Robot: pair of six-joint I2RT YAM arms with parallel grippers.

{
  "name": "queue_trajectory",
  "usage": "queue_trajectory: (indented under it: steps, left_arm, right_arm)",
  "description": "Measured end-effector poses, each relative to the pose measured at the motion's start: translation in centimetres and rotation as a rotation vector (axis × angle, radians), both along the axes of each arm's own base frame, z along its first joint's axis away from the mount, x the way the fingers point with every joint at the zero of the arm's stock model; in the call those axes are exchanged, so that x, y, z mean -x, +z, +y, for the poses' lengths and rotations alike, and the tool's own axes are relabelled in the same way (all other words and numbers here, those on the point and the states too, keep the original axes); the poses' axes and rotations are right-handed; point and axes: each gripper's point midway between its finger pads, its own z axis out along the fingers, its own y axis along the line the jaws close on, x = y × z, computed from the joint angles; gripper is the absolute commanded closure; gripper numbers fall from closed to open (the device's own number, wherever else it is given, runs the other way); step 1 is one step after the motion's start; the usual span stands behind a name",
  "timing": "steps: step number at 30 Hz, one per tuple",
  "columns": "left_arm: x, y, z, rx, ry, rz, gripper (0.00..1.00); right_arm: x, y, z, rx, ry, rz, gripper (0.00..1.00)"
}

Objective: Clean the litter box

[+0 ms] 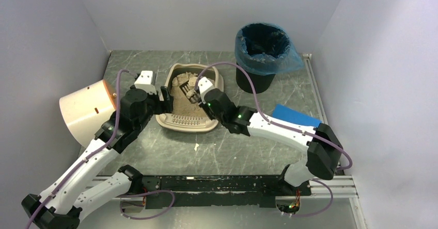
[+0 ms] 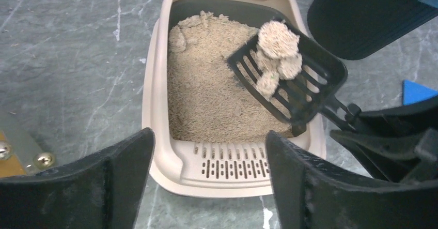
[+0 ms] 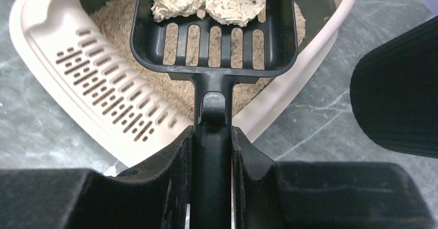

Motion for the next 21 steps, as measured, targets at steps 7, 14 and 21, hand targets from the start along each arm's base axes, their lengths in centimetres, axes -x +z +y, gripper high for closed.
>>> queue_trajectory:
  steps: [7, 14, 21]
  left_arm:
    - [0.4, 0.8, 1.0, 0.004, 0.037, -0.025, 0.02]
    - [0.5, 1.4, 1.7, 0.009, 0.064, -0.048, 0.02]
    - [0.4, 1.4, 2.0, 0.003, 0.081, -0.05, 0.02]
  right_arm:
    - [1.6, -3.1, -2.0, 0.006, -0.01, -0.041, 1.0]
    - [1.3, -2.4, -1.3, -0.003, -0.007, -0.161, 1.0]
    - [0.3, -1.8, -1.8, 0.095, -0.031, -0.297, 1.0]
